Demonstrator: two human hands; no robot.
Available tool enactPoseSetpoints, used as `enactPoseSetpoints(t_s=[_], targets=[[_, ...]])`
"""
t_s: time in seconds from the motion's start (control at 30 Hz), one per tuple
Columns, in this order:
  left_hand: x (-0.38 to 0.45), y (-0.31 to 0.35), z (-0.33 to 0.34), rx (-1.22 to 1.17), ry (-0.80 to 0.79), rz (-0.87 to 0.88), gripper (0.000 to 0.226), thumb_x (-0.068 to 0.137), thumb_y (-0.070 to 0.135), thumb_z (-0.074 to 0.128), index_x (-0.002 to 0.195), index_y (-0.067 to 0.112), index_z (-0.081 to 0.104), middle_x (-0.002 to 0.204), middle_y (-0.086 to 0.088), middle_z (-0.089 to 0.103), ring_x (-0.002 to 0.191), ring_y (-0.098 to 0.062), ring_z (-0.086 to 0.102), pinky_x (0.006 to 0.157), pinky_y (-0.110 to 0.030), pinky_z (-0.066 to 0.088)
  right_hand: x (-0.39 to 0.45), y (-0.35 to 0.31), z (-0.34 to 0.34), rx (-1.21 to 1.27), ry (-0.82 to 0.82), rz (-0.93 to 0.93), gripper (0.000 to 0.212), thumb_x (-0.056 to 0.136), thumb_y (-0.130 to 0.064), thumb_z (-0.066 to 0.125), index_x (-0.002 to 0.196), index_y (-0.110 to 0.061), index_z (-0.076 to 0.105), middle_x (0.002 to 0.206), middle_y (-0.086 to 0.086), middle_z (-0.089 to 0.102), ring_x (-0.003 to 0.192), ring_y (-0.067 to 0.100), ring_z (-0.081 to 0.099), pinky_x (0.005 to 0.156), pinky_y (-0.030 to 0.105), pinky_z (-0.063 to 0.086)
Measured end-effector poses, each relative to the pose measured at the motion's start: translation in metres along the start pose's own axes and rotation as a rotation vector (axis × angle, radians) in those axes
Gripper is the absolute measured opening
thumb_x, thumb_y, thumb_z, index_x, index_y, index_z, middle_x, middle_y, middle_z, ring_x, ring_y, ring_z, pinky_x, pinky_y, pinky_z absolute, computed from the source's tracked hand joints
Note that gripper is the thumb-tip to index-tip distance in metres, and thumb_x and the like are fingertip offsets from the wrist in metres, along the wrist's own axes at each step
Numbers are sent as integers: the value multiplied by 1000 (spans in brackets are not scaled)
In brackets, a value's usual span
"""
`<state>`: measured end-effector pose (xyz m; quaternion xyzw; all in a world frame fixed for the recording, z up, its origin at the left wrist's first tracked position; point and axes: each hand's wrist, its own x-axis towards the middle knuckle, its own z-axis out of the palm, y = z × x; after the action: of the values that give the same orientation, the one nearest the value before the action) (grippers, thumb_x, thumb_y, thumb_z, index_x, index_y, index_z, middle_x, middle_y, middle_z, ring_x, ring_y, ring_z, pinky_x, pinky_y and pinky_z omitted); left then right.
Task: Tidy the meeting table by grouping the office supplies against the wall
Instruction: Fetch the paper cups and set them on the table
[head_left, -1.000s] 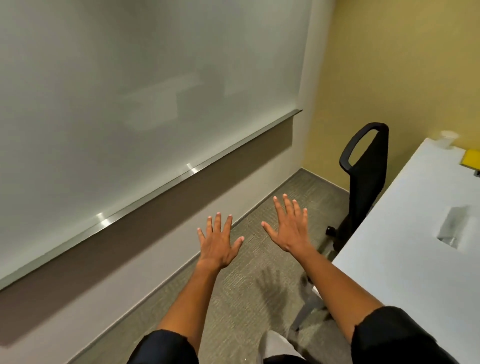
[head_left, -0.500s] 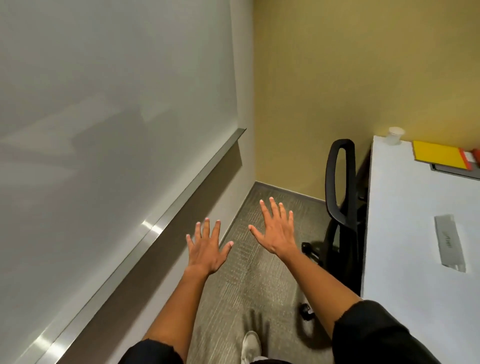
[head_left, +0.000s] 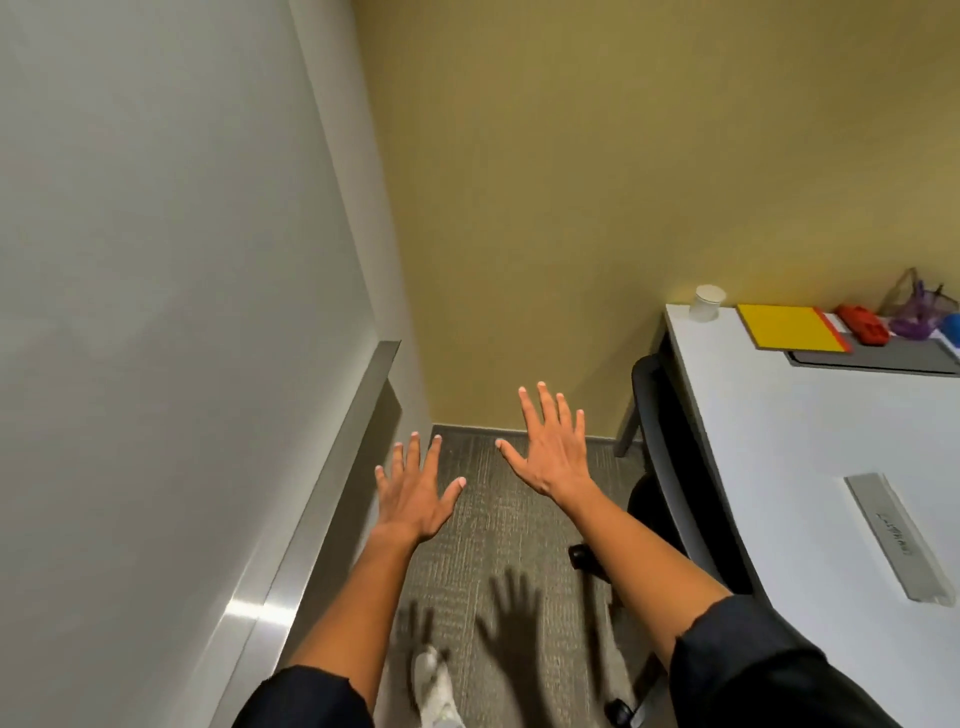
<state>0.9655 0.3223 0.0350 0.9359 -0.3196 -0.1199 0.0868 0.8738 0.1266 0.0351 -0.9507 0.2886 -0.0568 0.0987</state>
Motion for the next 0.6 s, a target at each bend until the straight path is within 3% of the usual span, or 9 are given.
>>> enactPoseSetpoints(t_s=[0.23,0.6], targets=[[149,10,-30,58,-48,200,75,92,65,29,153,30,1,163,-8,-6,150,-32,-4,117,-61,6,114,14,-9,-12,79,187,86,86,-72,30,154,-28,0,164,6,-1,150,33,7,120,59,11],[337,117,-56,90,-100,490,76,92,64,30,153,29,1,162,-8,-7,149,-33,-5,117,-61,6,266,103,-55,-50,174,449,86,88,-72,29,154,-28,-3,164,8,-3,150,34,4,119,59,11]])
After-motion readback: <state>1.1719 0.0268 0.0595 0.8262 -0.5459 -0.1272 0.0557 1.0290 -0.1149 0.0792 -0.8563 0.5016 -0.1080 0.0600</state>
